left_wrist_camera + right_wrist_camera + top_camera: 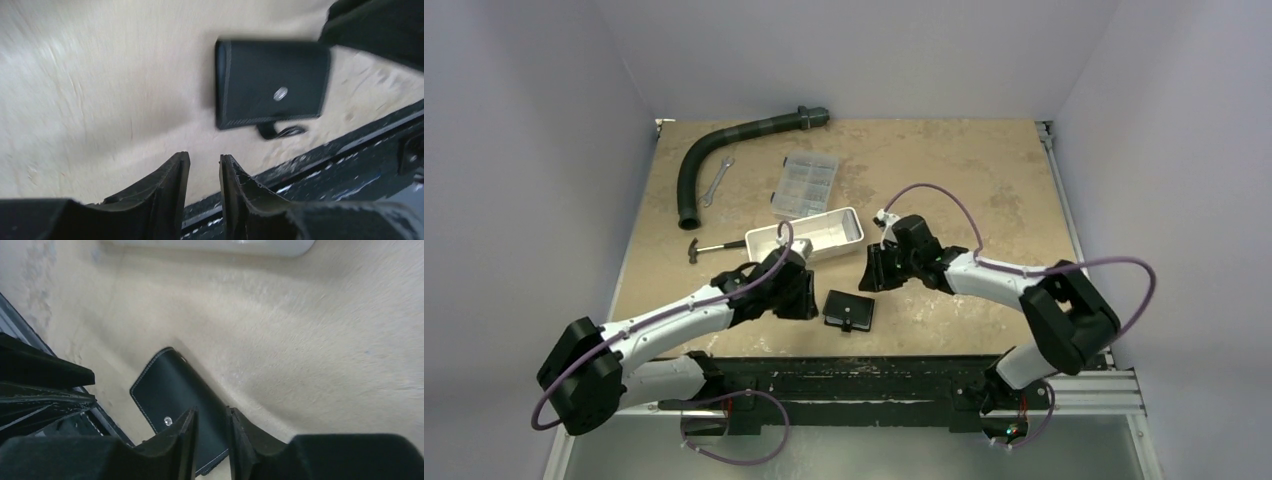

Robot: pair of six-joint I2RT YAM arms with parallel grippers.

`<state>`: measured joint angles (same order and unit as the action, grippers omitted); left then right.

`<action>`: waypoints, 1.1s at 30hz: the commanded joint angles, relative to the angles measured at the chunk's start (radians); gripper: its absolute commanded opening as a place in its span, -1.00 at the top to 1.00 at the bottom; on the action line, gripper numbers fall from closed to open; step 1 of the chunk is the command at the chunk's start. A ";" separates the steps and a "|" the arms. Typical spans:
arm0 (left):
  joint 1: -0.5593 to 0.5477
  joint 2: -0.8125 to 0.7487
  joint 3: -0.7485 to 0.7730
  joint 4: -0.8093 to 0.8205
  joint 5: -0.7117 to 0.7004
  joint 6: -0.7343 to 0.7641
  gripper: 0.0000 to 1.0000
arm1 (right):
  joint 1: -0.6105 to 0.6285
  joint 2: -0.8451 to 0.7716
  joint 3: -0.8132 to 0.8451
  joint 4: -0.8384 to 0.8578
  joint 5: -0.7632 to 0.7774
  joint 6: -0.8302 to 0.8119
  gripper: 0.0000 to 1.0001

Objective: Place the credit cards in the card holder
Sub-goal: Close the card holder at the center of the board.

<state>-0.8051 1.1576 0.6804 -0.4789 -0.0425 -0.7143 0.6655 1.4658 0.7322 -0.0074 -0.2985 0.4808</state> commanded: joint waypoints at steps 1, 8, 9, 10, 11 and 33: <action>-0.009 -0.019 -0.182 0.120 0.161 -0.153 0.41 | -0.001 0.095 0.036 0.002 -0.117 -0.061 0.41; -0.120 0.151 -0.201 0.294 0.099 -0.200 0.57 | 0.009 0.092 -0.052 0.071 -0.117 -0.002 0.47; -0.118 0.182 -0.199 0.310 0.080 -0.203 0.59 | 0.022 0.082 -0.078 0.094 -0.116 0.035 0.47; -0.114 0.209 -0.185 0.315 0.054 -0.199 0.61 | 0.035 0.069 -0.107 0.126 -0.117 0.076 0.47; -0.111 0.236 -0.170 0.313 0.023 -0.194 0.62 | 0.055 0.049 -0.145 0.170 -0.118 0.133 0.47; 0.067 0.170 -0.015 0.095 -0.093 0.025 0.50 | 0.201 -0.160 -0.107 0.019 -0.014 0.268 -0.24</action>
<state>-0.7418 1.4136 0.6975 -0.3580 -0.2081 -0.7136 0.8684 1.2724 0.5251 0.0990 -0.3271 0.7704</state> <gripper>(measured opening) 0.232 0.542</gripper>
